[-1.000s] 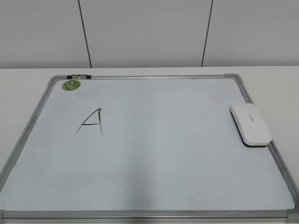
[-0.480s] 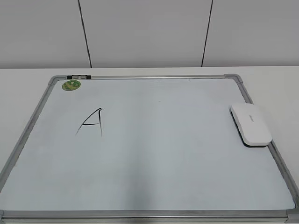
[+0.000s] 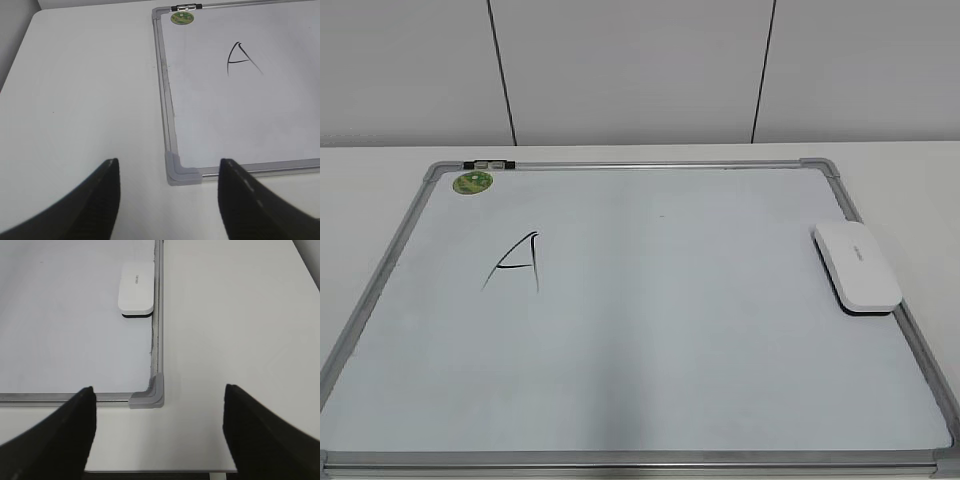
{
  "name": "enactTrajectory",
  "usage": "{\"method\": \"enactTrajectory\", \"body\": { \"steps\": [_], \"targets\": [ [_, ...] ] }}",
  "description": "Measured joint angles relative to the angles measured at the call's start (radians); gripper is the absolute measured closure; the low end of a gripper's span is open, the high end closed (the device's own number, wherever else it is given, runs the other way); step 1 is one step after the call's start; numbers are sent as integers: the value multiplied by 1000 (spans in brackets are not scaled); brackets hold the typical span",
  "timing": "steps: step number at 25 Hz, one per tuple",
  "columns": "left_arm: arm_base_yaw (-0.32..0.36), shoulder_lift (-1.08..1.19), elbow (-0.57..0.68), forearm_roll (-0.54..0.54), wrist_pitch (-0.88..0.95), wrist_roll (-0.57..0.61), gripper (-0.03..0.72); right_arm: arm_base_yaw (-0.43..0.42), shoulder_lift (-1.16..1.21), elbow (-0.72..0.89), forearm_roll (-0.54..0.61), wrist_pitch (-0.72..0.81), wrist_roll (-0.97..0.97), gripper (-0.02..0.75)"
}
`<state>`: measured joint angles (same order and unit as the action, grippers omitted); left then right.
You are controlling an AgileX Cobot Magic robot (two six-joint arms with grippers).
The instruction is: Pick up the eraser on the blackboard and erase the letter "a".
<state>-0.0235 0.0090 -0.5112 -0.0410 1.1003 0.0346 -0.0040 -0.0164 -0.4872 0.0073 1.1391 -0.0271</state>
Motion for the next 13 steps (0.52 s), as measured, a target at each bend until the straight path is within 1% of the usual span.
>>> {"method": "enactTrajectory", "body": {
  "steps": [13],
  "targets": [
    [0, 0, 0, 0, 0, 0, 229, 0, 0, 0, 0, 2, 0, 151]
  ]
}}
